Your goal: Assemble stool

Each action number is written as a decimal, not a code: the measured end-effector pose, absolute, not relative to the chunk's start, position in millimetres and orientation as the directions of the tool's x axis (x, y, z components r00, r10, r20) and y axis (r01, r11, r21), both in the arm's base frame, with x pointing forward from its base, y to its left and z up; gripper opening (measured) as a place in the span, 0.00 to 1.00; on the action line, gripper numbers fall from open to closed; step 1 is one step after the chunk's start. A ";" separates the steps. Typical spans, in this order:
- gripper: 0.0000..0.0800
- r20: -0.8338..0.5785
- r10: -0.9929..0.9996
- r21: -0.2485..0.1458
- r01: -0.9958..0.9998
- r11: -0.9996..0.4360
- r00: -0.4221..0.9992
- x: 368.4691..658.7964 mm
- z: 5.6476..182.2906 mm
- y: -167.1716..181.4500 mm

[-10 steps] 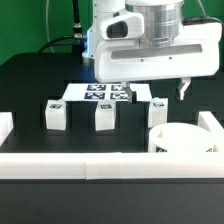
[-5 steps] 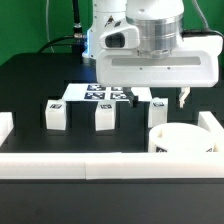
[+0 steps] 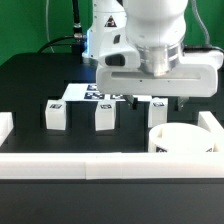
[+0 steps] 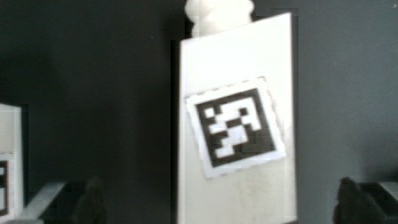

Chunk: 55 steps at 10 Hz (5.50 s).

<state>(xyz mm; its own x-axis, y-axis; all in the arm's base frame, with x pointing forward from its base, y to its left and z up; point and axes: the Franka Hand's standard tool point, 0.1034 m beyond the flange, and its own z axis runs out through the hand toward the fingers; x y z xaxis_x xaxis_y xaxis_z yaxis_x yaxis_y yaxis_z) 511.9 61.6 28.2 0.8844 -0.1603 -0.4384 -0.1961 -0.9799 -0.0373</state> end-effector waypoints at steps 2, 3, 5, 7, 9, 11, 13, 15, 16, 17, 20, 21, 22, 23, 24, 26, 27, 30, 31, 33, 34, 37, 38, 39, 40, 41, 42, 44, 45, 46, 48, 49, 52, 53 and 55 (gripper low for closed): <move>0.81 -0.542 -0.128 -0.043 -0.179 -0.983 0.831 511.6 28.0 64.2; 0.81 -0.610 -0.103 -0.050 -0.167 -0.985 0.786 506.9 29.4 64.2; 0.81 -0.701 -0.071 -0.059 -0.157 -0.986 0.710 508.5 26.8 63.9; 0.81 -0.792 -0.048 -0.056 -0.151 -0.987 0.609 503.6 23.6 63.3; 0.81 -0.865 -0.023 -0.053 -0.137 -0.989 0.502 493.5 21.3 65.4; 0.81 -0.895 -0.027 -0.037 -0.135 -0.990 0.445 494.4 18.6 67.0; 0.68 -0.889 -0.019 -0.047 -0.132 -0.990 0.458 496.4 16.7 67.6; 0.51 -0.889 -0.018 -0.047 -0.131 -0.990 0.458 496.4 16.7 68.1; 0.41 -0.889 -0.018 -0.047 -0.130 -0.990 0.458 496.4 16.6 68.2; 0.41 -0.889 -0.017 -0.048 -0.130 -0.990 0.458 496.3 16.6 68.3; 0.41 -0.881 0.012 -0.072 -0.109 -0.991 0.474 503.0 36.5 72.5; 0.41 -0.883 0.017 -0.075 -0.105 -0.992 0.469 505.1 54.7 72.1; 0.41 -0.886 0.020 -0.075 -0.101 -0.992 0.464 507.0 74.6 70.9; 0.41 -0.884 0.021 -0.076 -0.099 -0.992 0.467 509.7 90.2 69.7; 0.41 -0.877 0.022 -0.078 -0.097 -0.992 0.480 513.0 96.1 70.3; 0.41 -0.852 0.019 -0.082 -0.099 -0.992 0.523 520.2 90.4 71.6; 0.41 -0.848 0.018 -0.083 -0.099 -0.992 0.529 521.1 90.8 71.8; 0.41 -0.702 0.020 -0.114 -0.085 -0.990 0.712 541.1 92.1 74.6; 0.41 -0.666 0.015 -0.115 -0.083 -0.990 0.745 544.8 101.2 75.7; 0.41 -0.533 -0.009 -0.117 -0.084 -0.989 0.846 561.4 116.4 75.4; 0.41 -0.455 -0.023 -0.118 -0.086 -0.989 0.890 566.8 115.4 75.4; 0.41 -0.257 -0.052 -0.121 -0.086 -0.989 0.965 577.6 115.8 75.9; 0.41 -0.199 -0.058 -0.125 -0.084 -0.989 0.978 582.0 122.0 77.2; 0.41 -0.145 -0.060 -0.130 -0.079 -0.988 0.988 591.2 127.8 79.6; 0.41 -0.036 -0.067 -0.136 -0.072 -0.988 0.997 602.8 132.2 83.4; 0.41 0.047 -0.076 -0.137 -0.069 -0.988 0.996 603.7 131.1 83.4; 0.41 0.117 -0.083 -0.138 -0.066 -0.988 0.990 604.5 129.9 83.5; 0.41 0.244 -0.090 -0.142 -0.056 -0.988 0.966 611.7 129.5 85.4; 0.41 0.285 -0.073 -0.143 -0.033 -0.989 0.956 614.7 126.7 90.3; 0.41 0.298 -0.021 -0.134 0.020 -0.991 0.954 619.4 122.4 95.3; 0.41 0.297 -0.021 -0.134 0.020 -0.991 0.955 619.4 121.8 95.1; 0.41 0.296 -0.021 -0.134 0.020 -0.991 0.955 619.1 121.4 95.1; 0.41 0.294 -0.053 -0.167 -0.003 -0.986 0.954 612.8 108.4 111.1; 0.41 0.296 -0.045 -0.171 0.007 -0.985 0.954 612.5 103.9 117.5; 0.41 0.304 -0.031 -0.169 0.022 -0.985 0.952 613.7 101.0 118.9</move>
Offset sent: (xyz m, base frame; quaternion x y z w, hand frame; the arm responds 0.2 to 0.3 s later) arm 0.0076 0.0063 0.0029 0.0197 -0.1951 -0.0263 0.9802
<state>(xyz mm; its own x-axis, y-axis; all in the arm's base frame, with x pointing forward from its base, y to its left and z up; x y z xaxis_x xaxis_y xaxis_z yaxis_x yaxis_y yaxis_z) 613.7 118.9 101.0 0.9522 -0.0308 0.3041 0.0219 -0.9855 -0.1685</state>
